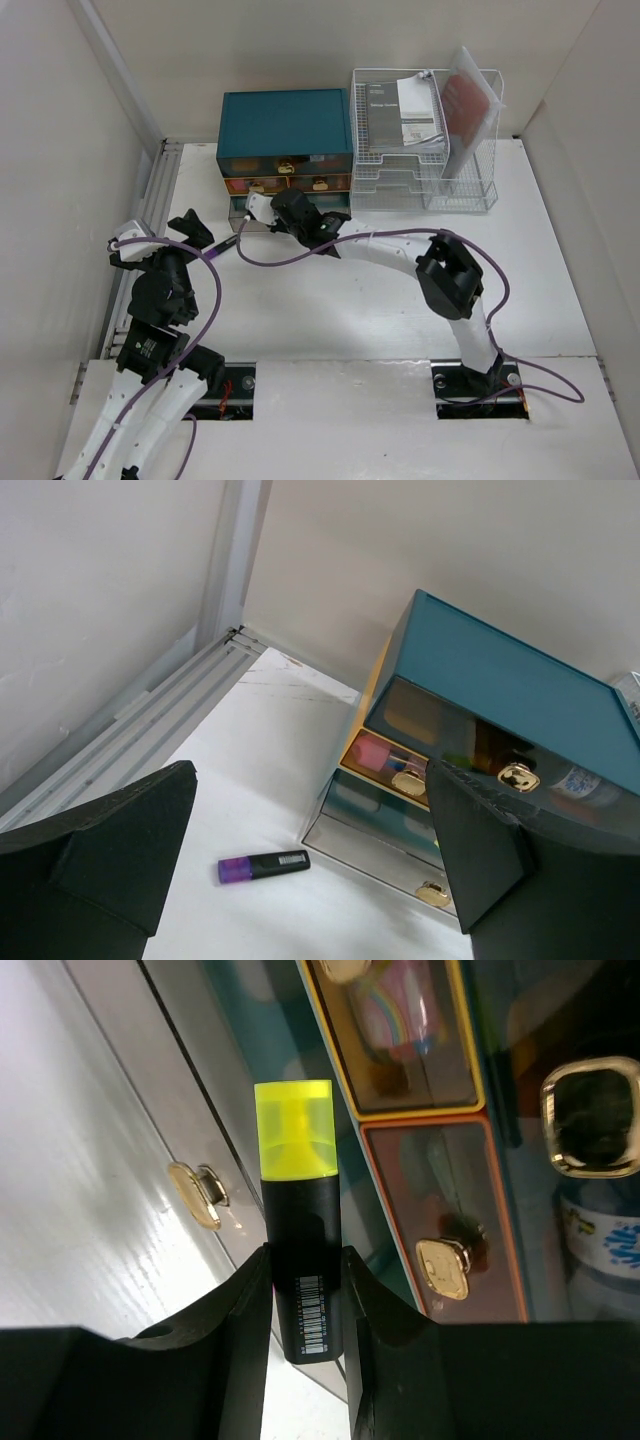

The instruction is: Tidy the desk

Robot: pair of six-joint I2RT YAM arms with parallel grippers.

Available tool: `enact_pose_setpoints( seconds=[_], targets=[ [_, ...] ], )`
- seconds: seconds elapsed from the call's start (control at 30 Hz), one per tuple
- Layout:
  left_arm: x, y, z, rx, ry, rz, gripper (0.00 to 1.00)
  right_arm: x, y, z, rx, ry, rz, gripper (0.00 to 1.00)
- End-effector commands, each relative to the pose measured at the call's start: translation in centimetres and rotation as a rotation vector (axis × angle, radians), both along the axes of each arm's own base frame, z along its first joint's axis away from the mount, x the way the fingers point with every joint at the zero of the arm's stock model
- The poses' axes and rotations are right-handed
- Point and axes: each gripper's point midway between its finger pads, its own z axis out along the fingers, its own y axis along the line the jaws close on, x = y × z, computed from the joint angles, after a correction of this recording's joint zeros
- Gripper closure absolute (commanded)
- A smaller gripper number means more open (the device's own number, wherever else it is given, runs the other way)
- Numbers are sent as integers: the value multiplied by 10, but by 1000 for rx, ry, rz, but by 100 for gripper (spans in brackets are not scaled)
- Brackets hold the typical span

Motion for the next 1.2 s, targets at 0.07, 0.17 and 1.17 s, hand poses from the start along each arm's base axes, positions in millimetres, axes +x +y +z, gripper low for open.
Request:
enact_pose_setpoints(
  seconds=[0.07,0.17,1.17],
  targets=[
    [1,-1,5,2,-18,-4,2,24,-2,31,80,-108,-126,69],
    [1,-1,5,2,-18,-4,2,31,-5,29,85,-118,-146,60],
    [-4,1,9,8,-43,-12,2,-71,110,-7,89,291,834,47]
  ],
)
